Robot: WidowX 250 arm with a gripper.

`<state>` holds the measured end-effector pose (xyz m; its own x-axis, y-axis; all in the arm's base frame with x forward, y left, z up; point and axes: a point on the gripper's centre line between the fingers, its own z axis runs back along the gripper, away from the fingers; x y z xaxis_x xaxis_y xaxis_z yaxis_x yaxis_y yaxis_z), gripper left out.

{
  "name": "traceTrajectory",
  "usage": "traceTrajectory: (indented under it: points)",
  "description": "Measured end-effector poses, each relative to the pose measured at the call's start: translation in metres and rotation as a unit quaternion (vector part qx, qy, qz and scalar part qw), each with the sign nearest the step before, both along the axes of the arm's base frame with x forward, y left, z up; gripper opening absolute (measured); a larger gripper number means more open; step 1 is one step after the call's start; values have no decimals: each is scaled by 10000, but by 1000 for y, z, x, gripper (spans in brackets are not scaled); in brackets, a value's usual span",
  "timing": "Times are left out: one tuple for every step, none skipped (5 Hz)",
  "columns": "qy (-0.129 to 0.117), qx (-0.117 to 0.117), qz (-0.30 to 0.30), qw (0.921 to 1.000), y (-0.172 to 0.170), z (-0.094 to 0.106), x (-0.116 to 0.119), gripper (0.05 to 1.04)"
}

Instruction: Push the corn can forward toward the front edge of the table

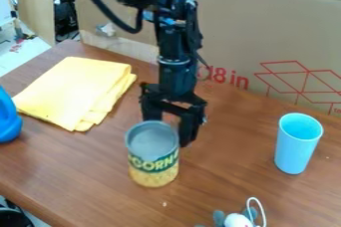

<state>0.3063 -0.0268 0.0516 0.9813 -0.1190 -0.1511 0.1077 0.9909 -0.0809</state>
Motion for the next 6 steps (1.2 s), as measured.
traceTrajectory:
  points:
    - [250,-279,202,9991,5,-5,-19,1001]
    - [451,-307,263,9982,9,-10,-32,1001]
    - [601,-344,330,9971,11,-9,-37,1001]
    - [785,-432,474,9948,19,-6,-42,1001]
    - [641,-507,471,9955,21,14,-37,1001]
    - [214,-211,424,9986,35,43,-29,1001]
